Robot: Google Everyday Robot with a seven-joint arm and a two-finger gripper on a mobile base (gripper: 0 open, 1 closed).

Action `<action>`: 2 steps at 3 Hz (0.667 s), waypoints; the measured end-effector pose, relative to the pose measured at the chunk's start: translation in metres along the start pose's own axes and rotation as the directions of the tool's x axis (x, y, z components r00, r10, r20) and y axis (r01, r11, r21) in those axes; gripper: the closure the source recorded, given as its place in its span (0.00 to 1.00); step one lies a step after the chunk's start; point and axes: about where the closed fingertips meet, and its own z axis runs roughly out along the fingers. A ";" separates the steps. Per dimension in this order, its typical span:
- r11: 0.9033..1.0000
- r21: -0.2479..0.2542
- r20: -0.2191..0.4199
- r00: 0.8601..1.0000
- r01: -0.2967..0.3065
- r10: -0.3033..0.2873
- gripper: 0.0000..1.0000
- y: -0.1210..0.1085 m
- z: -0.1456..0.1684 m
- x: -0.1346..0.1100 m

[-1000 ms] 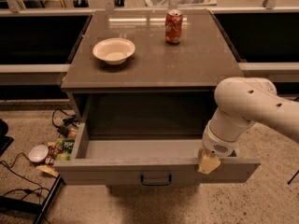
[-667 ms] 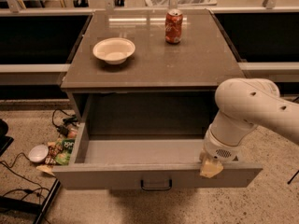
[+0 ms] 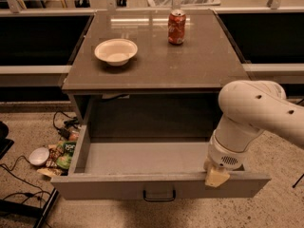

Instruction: Open top drawer

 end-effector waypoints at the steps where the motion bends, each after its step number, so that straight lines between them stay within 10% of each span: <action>1: 0.999 -0.036 -0.020 0.999 0.026 -0.027 1.00 0.020 -0.004 0.003; 2: 0.997 -0.064 -0.032 0.998 0.049 -0.051 1.00 0.033 -0.005 0.004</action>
Offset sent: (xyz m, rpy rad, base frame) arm -0.0452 0.0046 0.0158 -0.0069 0.0944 0.0977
